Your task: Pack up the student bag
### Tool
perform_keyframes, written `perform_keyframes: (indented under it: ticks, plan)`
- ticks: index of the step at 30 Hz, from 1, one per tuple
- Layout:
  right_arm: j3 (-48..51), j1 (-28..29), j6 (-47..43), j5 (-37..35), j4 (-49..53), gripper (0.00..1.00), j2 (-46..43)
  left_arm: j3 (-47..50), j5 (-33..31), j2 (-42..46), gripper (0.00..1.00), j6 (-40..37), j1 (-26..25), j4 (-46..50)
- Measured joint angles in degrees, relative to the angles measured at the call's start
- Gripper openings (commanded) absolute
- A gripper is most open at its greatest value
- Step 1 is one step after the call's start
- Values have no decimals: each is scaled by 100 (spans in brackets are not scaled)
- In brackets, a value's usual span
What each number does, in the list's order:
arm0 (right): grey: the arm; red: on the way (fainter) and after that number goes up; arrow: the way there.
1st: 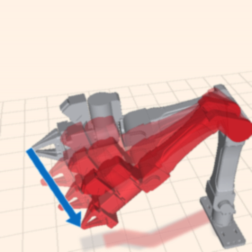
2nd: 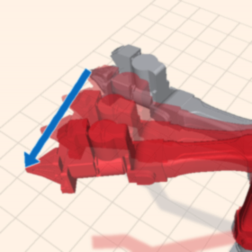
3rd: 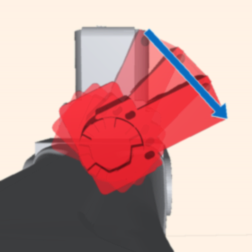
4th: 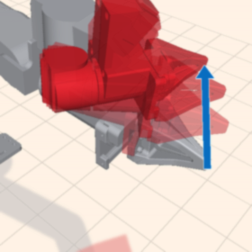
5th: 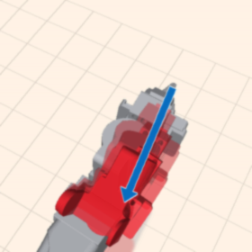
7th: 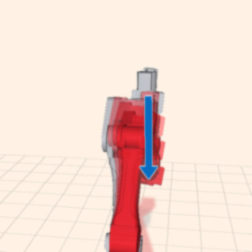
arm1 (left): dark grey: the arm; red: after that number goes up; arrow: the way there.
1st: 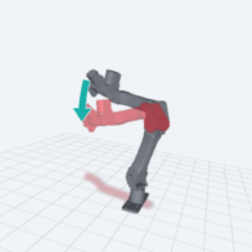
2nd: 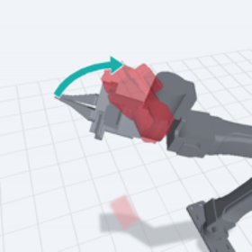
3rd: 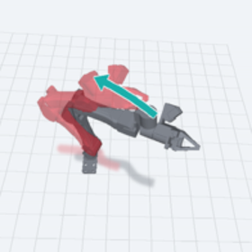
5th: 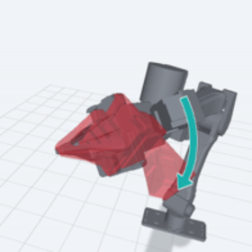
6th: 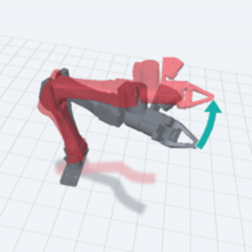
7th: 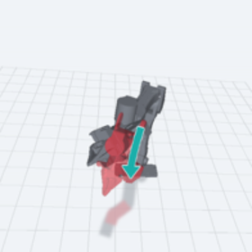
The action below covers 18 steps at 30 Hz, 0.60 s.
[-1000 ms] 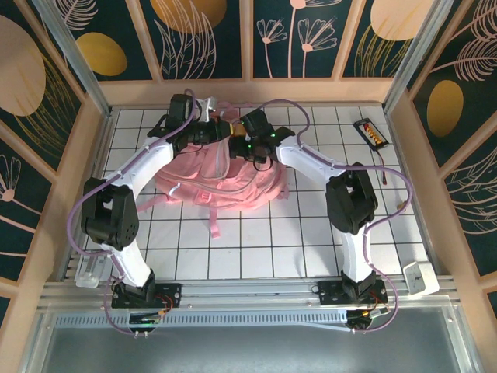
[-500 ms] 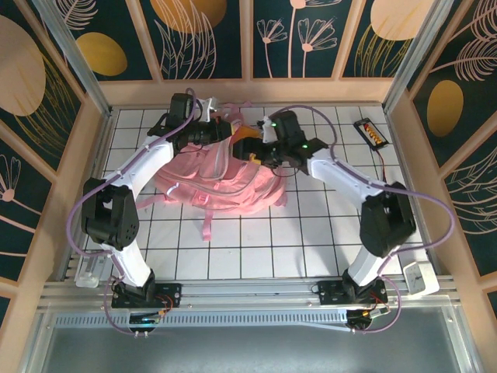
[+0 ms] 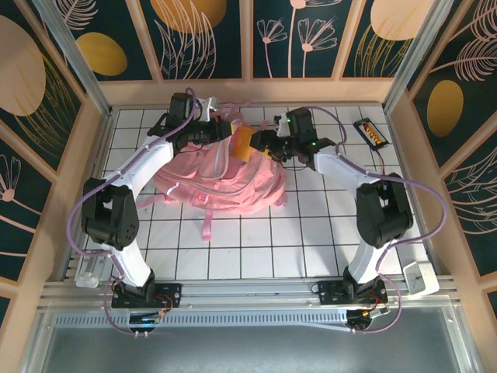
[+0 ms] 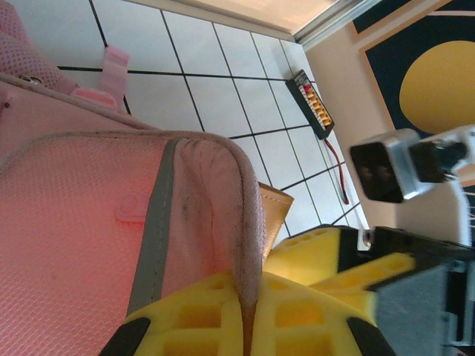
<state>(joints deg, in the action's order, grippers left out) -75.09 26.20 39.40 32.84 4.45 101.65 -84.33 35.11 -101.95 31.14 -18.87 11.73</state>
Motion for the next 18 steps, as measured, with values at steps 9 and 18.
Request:
perform_keyframes:
  ticks: [9, 18]
  plan:
    - [-518, 136, 31, -105, -118, 32, 555, 0, -24, 0, 0, 0, 2, -13]
    - [-551, 168, 229, -48, -216, 6, 691, 0, -24, 0, 0, 2, 2, -61]
